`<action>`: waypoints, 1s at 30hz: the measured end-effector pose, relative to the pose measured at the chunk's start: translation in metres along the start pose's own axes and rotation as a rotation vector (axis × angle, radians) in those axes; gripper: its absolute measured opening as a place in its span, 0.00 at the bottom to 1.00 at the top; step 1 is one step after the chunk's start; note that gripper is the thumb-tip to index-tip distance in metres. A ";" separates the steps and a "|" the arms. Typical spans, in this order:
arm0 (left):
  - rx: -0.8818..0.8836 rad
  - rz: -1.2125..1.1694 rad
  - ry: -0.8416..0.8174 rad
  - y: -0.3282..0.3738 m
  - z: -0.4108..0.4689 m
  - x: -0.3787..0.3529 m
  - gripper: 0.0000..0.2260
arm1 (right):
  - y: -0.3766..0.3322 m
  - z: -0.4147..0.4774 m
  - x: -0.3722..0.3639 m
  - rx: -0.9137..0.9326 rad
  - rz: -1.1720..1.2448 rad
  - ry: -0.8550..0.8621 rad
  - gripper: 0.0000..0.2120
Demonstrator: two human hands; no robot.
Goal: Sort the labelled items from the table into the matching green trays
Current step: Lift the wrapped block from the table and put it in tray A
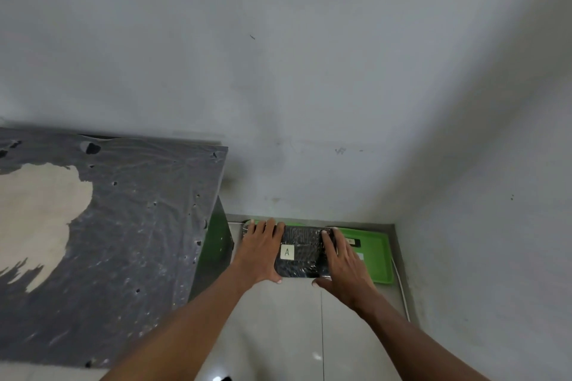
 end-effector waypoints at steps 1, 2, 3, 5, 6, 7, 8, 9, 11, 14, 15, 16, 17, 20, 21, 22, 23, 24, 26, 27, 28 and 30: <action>0.006 0.000 0.004 0.004 0.008 -0.008 0.55 | 0.010 0.004 -0.006 0.003 0.000 0.004 0.53; 0.010 0.002 0.005 0.007 0.017 -0.016 0.55 | 0.019 0.009 -0.013 0.006 0.000 0.007 0.53; 0.012 0.003 0.003 0.009 0.025 -0.026 0.55 | 0.028 0.013 -0.021 0.007 0.000 0.005 0.53; 0.016 -0.002 0.004 0.011 0.044 -0.046 0.55 | 0.046 0.025 -0.039 0.012 0.001 0.007 0.52; 0.018 -0.008 0.003 0.010 0.054 -0.058 0.55 | 0.055 0.032 -0.050 0.014 0.003 0.009 0.52; 0.017 -0.016 0.002 0.008 0.064 -0.071 0.55 | 0.063 0.040 -0.063 0.015 0.005 0.010 0.52; 0.014 -0.023 0.004 0.006 0.075 -0.086 0.55 | 0.071 0.049 -0.077 0.015 0.010 0.011 0.51; 0.011 -0.029 0.011 0.003 0.086 -0.102 0.55 | 0.078 0.058 -0.092 0.013 0.016 0.010 0.51; 0.002 -0.035 0.030 -0.003 0.107 -0.138 0.55 | 0.093 0.077 -0.125 0.007 0.027 0.013 0.51; -0.009 -0.058 0.062 -0.015 0.138 -0.196 0.54 | 0.111 0.106 -0.180 0.005 0.037 0.031 0.50; -0.013 -0.064 0.075 -0.019 0.149 -0.217 0.54 | 0.118 0.115 -0.199 0.010 0.037 0.042 0.50; -0.018 -0.064 0.080 -0.023 0.160 -0.239 0.54 | 0.124 0.125 -0.220 0.012 0.038 0.046 0.51; -0.021 -0.060 0.086 -0.027 0.169 -0.256 0.54 | 0.130 0.133 -0.239 0.010 0.039 0.048 0.51; -0.012 -0.046 0.097 -0.039 0.198 -0.317 0.55 | 0.150 0.159 -0.300 0.016 0.042 0.080 0.52; -0.001 -0.038 0.094 -0.044 0.207 -0.339 0.56 | 0.158 0.168 -0.322 0.009 0.044 0.093 0.53; 0.010 -0.031 0.094 -0.049 0.216 -0.359 0.56 | 0.167 0.176 -0.343 0.001 0.044 0.099 0.53; 0.021 -0.027 0.093 -0.055 0.224 -0.378 0.57 | 0.174 0.184 -0.362 -0.005 0.039 0.098 0.54; 0.031 -0.023 0.092 -0.061 0.232 -0.396 0.57 | 0.181 0.190 -0.381 -0.006 0.028 0.095 0.54; 0.044 -0.017 0.091 -0.072 0.244 -0.427 0.57 | 0.191 0.200 -0.415 -0.010 0.003 0.078 0.53; 0.049 -0.017 0.091 -0.078 0.249 -0.440 0.58 | 0.195 0.204 -0.430 -0.014 -0.005 0.068 0.53; 0.054 -0.015 0.091 -0.084 0.253 -0.452 0.58 | 0.197 0.209 -0.443 -0.014 -0.009 0.059 0.53; 0.061 -0.005 0.074 -0.095 0.261 -0.472 0.59 | 0.201 0.217 -0.468 -0.017 -0.011 0.037 0.52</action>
Point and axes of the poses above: each hand's wrist, its own z-axis towards the middle knuckle, its own x-axis out of the back of the hand, y = z × x, the point moved 7 cm from there along z, towards the middle knuckle, and after that the axes turned 2 degrees about -y, right-handed, at the moved point
